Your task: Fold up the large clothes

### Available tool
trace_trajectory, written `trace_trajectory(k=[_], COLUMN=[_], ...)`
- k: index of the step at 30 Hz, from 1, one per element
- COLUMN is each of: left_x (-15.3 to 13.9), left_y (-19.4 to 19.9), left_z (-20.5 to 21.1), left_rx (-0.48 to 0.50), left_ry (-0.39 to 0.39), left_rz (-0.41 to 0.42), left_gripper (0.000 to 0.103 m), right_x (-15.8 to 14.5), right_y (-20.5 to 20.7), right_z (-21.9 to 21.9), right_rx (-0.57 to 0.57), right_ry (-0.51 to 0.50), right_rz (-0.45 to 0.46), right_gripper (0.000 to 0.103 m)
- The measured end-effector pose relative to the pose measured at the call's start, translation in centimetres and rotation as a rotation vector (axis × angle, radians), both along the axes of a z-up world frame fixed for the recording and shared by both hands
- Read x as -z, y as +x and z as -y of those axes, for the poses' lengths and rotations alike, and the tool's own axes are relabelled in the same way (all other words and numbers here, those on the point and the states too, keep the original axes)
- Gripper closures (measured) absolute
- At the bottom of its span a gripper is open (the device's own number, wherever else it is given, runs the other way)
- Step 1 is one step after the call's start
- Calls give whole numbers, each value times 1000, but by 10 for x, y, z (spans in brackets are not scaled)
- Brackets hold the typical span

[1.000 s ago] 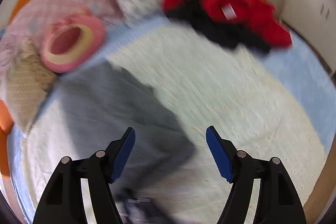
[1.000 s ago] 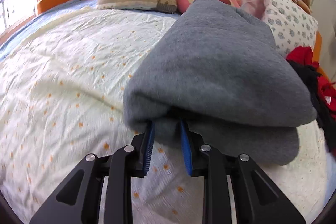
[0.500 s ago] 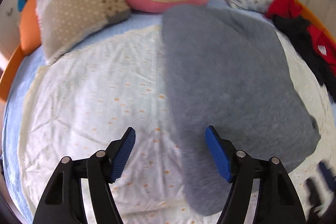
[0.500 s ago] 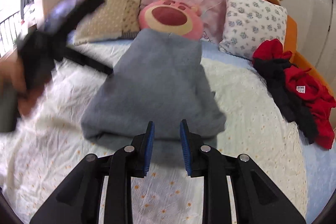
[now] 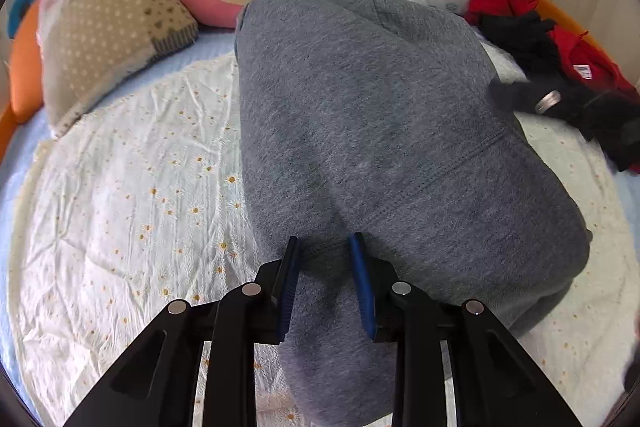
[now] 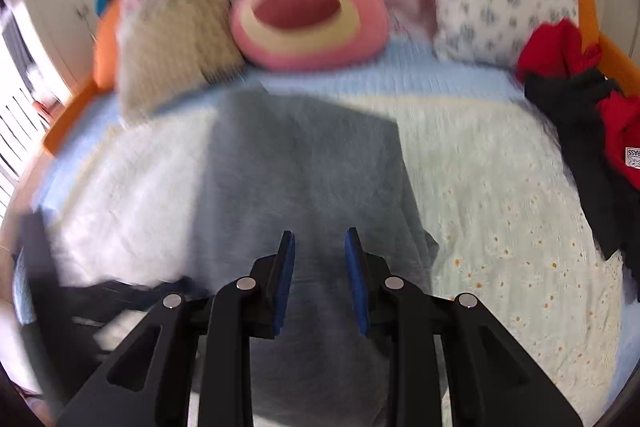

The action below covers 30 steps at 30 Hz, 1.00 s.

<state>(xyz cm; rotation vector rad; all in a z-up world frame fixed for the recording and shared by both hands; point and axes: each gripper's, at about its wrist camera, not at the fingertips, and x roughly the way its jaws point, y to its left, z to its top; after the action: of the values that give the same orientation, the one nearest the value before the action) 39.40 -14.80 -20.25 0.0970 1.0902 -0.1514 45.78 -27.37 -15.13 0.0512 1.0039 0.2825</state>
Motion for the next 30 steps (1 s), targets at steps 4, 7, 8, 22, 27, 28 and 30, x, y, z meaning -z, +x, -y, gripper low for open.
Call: trace_trajectory(k=[4,7,8,22,27,28,30], left_x=[0,-12,-17,32,28,35,54], left_y=[8,14,16,51,53,55,62], left_z=[-7,-18,-25,-70,-52,-48,-43], left_rx=[60,80,70,-47,-4,-5,-15], left_ry=[-47,-148,-160,-633,-592,-567,-554], left_rz=[-29,-68,-56,-303,-284,-303,-358], left_gripper=[71,43,32,21,12,10,8], right_x=[49,67,68,79,83,83,83], right_y=[7,6,6,3,3,3,3], right_z=[-2,5,8,47,53,54,52], right_rx=[-23,-16,-14,-37,-39,-41,-38], right_ry=[-95,-47,-27,215,257,262,253], right_rz=[-87,-72,-72,-36,-22,-19,-15], right_gripper=[77,77,77,77,77,77,77])
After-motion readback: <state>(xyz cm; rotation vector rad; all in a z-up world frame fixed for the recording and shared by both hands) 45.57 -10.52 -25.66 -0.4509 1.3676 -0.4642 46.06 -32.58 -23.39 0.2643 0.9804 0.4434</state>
